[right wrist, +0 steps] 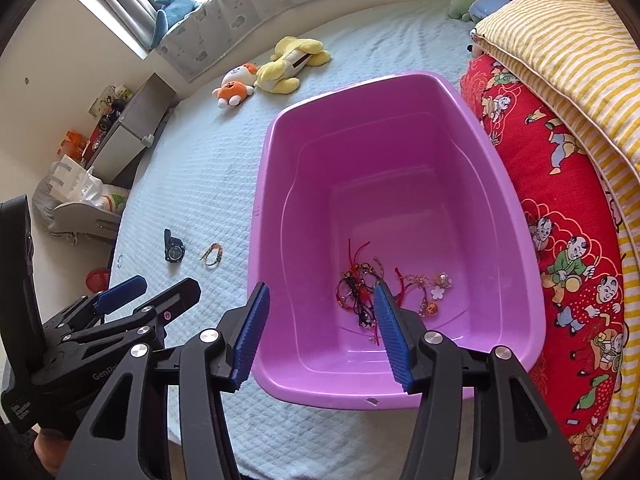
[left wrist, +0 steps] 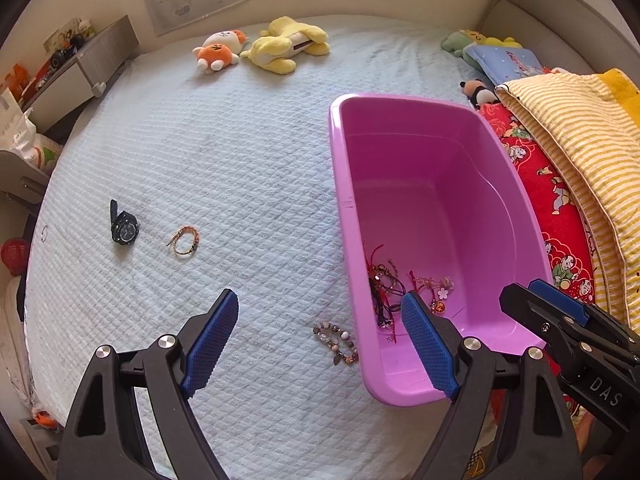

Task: Organize jewelry
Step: 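Withdraw both open tools from the tub toward the watch and orange bracelet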

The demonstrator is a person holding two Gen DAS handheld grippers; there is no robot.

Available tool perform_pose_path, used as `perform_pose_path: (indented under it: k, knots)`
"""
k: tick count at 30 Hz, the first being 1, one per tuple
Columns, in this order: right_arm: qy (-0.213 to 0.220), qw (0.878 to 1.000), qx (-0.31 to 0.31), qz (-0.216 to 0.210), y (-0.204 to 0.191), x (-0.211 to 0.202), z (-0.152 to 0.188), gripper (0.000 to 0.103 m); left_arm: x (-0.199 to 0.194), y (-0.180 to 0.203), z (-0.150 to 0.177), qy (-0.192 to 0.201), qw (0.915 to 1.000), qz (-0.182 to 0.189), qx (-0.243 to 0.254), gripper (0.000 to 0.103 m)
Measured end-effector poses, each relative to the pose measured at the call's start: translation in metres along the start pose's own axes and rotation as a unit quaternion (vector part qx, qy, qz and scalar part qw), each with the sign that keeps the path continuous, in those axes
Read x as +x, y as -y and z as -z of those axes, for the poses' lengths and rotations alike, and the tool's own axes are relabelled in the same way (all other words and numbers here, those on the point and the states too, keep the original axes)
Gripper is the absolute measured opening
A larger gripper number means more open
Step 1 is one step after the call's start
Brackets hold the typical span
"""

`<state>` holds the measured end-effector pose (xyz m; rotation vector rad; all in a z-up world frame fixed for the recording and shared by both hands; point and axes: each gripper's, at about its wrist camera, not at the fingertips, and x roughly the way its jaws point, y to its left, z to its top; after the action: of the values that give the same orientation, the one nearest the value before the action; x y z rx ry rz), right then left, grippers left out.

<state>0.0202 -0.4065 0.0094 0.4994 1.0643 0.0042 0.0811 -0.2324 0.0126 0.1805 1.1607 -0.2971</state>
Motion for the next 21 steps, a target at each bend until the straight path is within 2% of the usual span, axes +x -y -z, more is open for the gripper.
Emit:
perform_pose_path:
  k: [5,10,17,21]
  knots:
    - [-0.013,1.000,-0.015,-0.012,-0.034,0.011,0.004,0.057,-0.008,-0.037,0.015,0.001,0.9996,-0.003,-0.027,0.082]
    - [-0.032,0.998,-0.046,-0.020,-0.083,0.027,0.015,0.057,-0.020,-0.095,0.035,0.007,0.9987,-0.015,-0.047,0.085]
    - [-0.025,0.997,-0.076,-0.024,-0.168,0.052,0.042,0.061,-0.028,-0.206,0.065,0.013,0.9964,-0.037,-0.075,0.088]
    - [-0.025,0.998,-0.061,-0.014,-0.212,0.075,0.062,0.061,-0.024,-0.271,0.076,0.017,0.9961,-0.049,-0.072,0.088]
